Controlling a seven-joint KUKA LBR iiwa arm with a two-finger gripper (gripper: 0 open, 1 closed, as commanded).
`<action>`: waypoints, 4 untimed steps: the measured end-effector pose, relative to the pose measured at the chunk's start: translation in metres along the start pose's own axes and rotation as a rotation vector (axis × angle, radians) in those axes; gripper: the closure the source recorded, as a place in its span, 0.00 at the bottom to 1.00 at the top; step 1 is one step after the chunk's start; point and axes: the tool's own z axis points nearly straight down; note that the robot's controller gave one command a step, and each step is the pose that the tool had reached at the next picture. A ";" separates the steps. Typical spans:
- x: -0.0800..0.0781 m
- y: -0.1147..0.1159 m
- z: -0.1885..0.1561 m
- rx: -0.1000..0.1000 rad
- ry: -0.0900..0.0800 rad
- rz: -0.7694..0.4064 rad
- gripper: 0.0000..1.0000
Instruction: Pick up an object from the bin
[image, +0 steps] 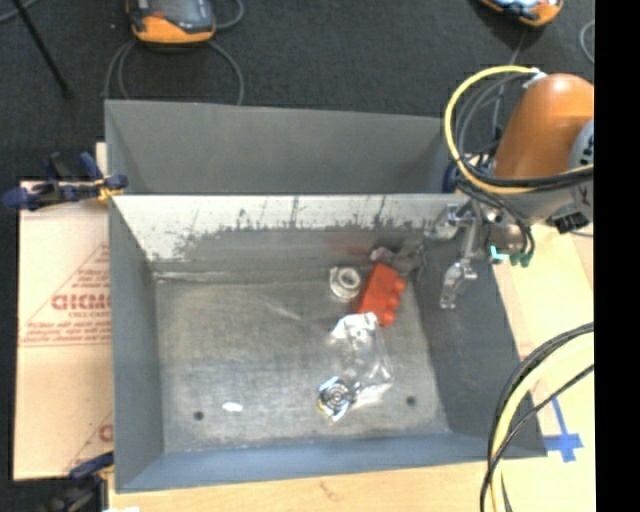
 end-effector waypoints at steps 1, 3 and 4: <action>-0.006 0.065 0.072 0.003 -0.017 -0.106 0.00; 0.000 0.062 0.084 0.010 -0.023 -0.638 1.00; 0.021 0.090 -0.096 0.007 -0.016 -0.813 1.00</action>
Offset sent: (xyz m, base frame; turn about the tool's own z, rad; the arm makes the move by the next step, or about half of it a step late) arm 0.0023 0.0648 -0.0759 -0.1023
